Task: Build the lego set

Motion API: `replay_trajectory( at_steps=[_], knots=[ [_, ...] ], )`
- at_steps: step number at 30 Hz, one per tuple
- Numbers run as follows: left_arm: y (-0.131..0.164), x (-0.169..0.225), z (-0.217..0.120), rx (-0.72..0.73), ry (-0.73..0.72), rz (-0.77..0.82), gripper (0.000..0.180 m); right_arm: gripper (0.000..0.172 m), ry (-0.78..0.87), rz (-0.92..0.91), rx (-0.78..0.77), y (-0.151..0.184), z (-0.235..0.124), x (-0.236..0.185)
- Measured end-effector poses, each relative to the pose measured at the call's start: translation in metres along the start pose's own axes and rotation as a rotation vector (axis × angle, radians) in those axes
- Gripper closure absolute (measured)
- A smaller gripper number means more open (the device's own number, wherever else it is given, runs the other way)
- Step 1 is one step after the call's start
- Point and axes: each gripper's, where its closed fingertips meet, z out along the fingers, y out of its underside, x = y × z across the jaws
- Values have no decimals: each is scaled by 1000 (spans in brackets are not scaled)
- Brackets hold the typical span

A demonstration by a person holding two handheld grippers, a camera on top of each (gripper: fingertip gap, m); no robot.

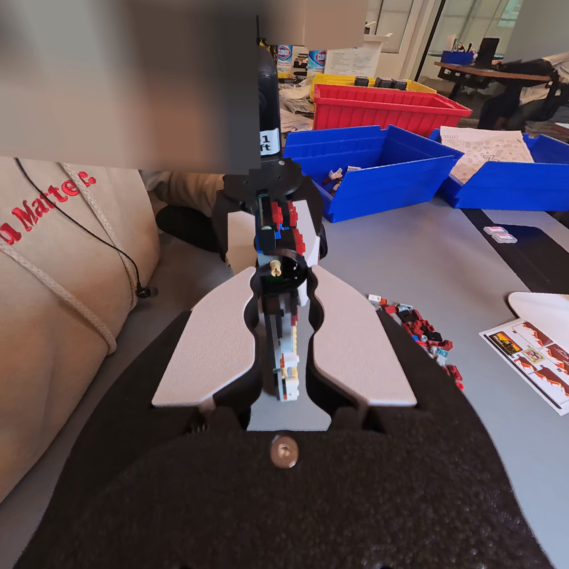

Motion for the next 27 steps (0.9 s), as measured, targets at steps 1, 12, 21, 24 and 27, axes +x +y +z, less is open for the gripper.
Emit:
replay_trajectory(
  at_steps=[1, 12, 21, 24, 27],
  knots=[
    [0, 0, -1, 1, 4, -2, 156, 143, 13, 6, 0, 1, -2, 1],
    [7, -10, -22, -19, 46, -40, 157, 148, -28, -18, -601, 118, -33, -45],
    [8, -19, -22, -13, 9, -59, 156, 163, -115, -139, -780, 149, -10, -46],
    [8, -19, -22, -11, 4, -52, 156, 164, -127, -137, -785, 149, -8, -45],
    [8, -20, -22, -6, 6, -53, 156, 164, -91, -120, -768, 148, -6, -40]
  ],
)
